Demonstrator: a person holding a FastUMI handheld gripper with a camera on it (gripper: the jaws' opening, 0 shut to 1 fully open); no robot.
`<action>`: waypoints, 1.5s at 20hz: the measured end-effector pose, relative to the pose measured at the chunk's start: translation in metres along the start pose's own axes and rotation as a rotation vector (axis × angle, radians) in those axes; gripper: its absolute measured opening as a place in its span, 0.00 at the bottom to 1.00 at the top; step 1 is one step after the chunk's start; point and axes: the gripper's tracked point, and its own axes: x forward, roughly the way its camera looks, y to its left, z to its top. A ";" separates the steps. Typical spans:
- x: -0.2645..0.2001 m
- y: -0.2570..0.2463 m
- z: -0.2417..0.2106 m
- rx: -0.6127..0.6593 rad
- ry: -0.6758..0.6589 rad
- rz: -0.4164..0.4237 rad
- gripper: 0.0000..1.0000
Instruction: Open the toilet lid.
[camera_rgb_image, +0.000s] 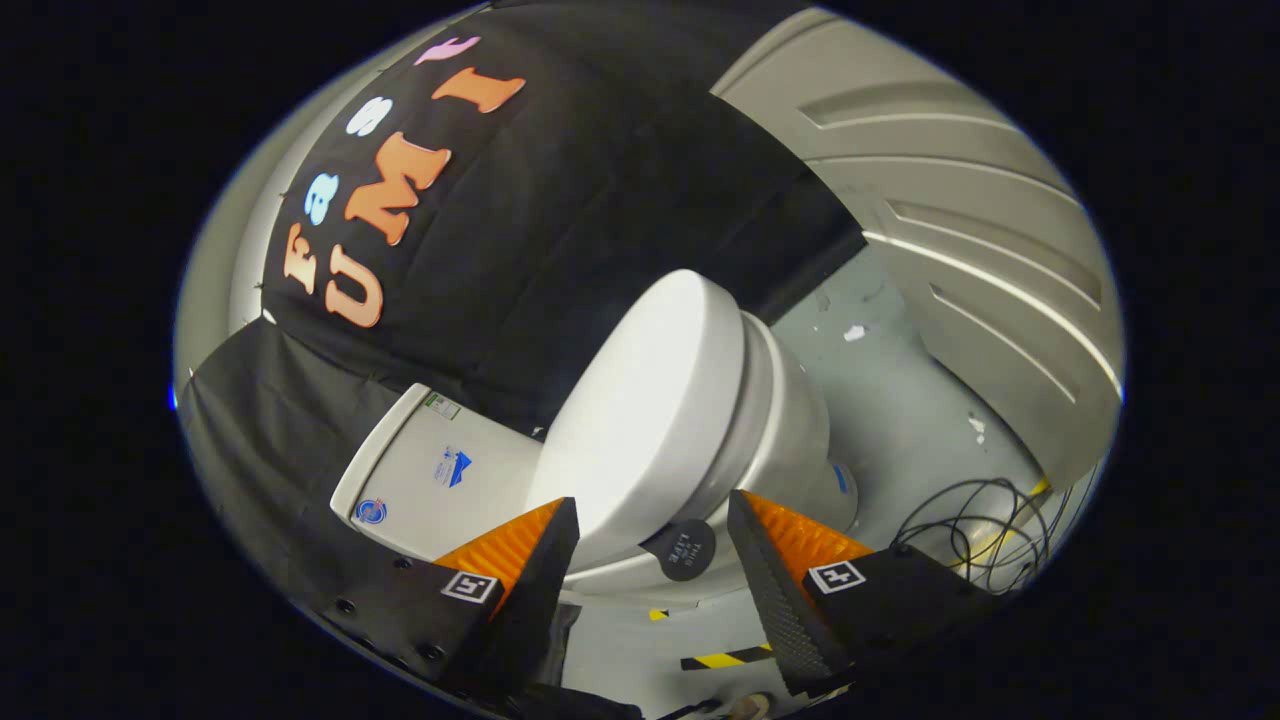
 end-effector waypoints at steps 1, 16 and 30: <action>0.004 -0.006 -0.005 0.061 0.018 0.006 0.96; 0.046 -0.027 -0.024 0.249 0.090 0.089 0.44; 0.047 -0.021 -0.021 0.282 0.051 0.192 0.08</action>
